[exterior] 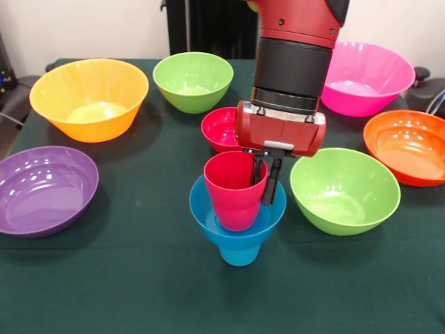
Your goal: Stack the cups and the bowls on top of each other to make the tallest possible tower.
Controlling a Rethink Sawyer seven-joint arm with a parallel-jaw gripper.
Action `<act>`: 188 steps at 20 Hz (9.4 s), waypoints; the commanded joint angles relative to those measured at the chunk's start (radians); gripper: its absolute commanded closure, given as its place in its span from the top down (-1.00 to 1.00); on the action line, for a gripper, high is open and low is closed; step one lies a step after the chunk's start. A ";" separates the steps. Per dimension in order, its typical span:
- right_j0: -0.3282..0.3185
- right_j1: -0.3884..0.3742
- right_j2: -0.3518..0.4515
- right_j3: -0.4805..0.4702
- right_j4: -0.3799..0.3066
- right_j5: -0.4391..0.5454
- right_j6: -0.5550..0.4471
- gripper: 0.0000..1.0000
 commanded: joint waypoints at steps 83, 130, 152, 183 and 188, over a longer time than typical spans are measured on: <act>0.029 -0.231 0.072 0.157 0.053 0.378 0.094 1.00; 0.041 0.000 -0.035 0.612 -0.055 -0.354 0.188 1.00; 0.062 -0.066 0.009 0.572 0.003 -0.215 0.187 1.00; 0.129 0.111 -0.007 0.371 0.135 -0.174 0.165 1.00; 0.117 0.092 -0.019 0.385 0.118 -0.152 0.147 1.00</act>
